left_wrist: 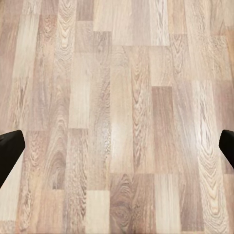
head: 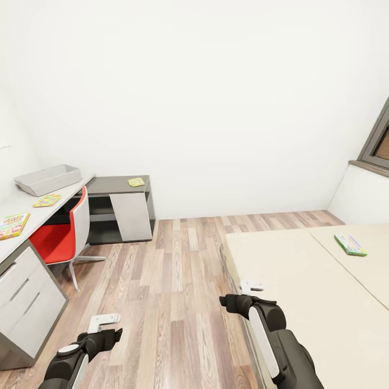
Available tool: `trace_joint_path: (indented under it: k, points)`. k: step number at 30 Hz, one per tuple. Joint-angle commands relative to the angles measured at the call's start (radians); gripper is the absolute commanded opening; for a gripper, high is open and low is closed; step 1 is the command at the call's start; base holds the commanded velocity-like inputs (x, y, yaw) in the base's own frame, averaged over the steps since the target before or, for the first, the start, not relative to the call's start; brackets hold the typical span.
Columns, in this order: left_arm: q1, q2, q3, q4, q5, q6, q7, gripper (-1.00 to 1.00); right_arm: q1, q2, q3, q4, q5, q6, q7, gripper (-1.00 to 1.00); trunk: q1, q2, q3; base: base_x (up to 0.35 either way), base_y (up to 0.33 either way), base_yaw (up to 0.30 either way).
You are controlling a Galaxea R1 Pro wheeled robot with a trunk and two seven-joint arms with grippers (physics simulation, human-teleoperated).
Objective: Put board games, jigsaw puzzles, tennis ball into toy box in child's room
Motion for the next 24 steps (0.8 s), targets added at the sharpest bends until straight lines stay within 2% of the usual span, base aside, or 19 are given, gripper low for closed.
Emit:
trace_joint_path:
  k: [1,17,24]
  points:
    - [-0.001,-0.001,0.002,-0.001,-0.008,0.005,-0.009,1.0,-0.001,0.0,0.001,-0.001,-0.011,0.003,-0.01,1.0,0.001,-0.002,-0.002,0.0,-0.011,0.0]
    - [-0.001,-0.001,0.002,-0.001,-0.008,0.005,-0.009,1.0,-0.001,0.0,0.001,-0.001,-0.011,0.003,-0.01,1.0,0.001,-0.002,-0.002,-0.001,-0.005,0.01]
    - [-0.001,-0.001,0.001,-0.001,-0.008,0.005,-0.009,1.0,-0.001,0.0,0.001,-0.001,-0.011,0.003,-0.01,1.0,0.001,-0.002,-0.002,-0.074,-0.093,0.048]
